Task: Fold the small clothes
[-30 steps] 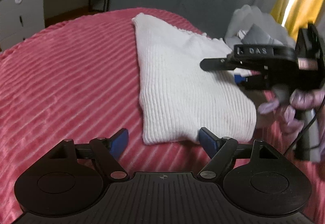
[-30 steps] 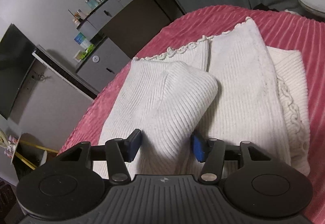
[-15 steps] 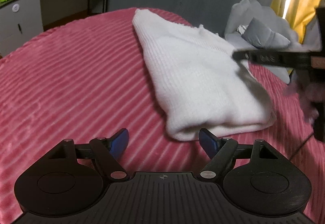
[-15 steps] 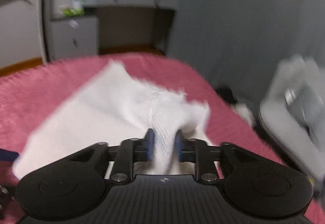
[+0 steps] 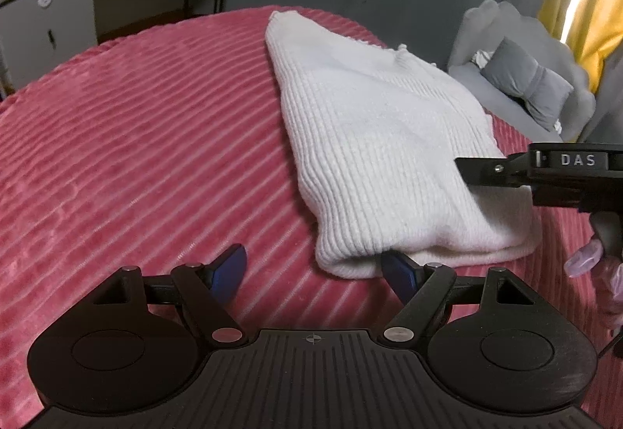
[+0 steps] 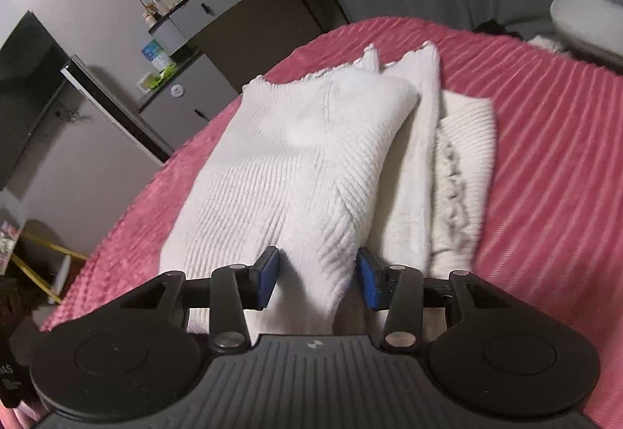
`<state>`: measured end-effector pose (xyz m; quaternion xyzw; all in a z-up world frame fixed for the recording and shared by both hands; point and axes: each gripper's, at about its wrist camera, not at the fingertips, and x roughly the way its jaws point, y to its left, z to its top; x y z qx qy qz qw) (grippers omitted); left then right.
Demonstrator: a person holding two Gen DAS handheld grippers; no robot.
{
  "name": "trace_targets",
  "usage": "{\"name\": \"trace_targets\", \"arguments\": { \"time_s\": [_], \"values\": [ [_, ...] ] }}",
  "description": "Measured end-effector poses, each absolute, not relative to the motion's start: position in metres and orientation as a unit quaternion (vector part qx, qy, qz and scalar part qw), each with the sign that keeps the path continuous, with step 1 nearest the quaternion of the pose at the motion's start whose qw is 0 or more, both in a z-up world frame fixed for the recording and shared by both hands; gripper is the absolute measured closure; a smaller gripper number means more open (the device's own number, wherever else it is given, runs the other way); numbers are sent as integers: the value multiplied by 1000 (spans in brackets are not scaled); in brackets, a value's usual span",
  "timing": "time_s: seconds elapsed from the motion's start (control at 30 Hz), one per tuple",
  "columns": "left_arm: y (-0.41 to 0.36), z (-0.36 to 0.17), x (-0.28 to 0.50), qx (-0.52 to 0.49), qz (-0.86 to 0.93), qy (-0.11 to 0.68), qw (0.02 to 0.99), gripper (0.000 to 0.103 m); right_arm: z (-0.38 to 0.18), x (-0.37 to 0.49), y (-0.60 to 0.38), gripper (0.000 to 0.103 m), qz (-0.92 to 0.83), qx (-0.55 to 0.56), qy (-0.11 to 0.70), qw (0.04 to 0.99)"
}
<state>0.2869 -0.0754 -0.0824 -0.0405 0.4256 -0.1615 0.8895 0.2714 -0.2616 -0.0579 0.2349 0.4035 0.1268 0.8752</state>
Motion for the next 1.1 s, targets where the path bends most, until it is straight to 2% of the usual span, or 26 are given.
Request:
{"name": "trace_targets", "arguments": {
  "time_s": [0.07,0.13,0.3,0.4,0.5,0.57,0.7,0.73,0.87,0.93,1.1],
  "values": [
    [-77,-82,288,-43,-158,426,890,21,-62,277,-260,78,128,247,403,872],
    [-77,-80,287,-44,-156,421,892,21,-55,277,-253,84,114,210,399,885],
    [-82,-78,287,-26,-155,419,894,21,-16,243,-226,87,49,23,300,952],
    [-80,-85,291,-27,-148,437,887,21,-38,241,-222,87,25,-15,332,943],
    [-76,-78,284,-20,-154,431,889,22,-55,237,-221,79,19,-45,336,940],
    [-72,-65,276,-12,-160,402,902,22,-40,231,-225,45,9,-30,325,945],
    [-79,-47,278,-9,-165,366,916,22,-13,214,-238,43,-8,-7,257,966],
    [-83,-44,281,-17,-161,361,918,22,-9,217,-237,45,-7,-12,251,968],
    [-95,-30,288,-53,-160,334,927,22,-11,247,-213,70,23,-41,264,963],
    [-107,-31,296,-34,-160,322,933,21,-15,260,-202,71,30,-59,261,963],
    [-130,-64,323,1,-140,385,912,20,-40,287,-195,73,15,-77,303,950]
  ]
}}
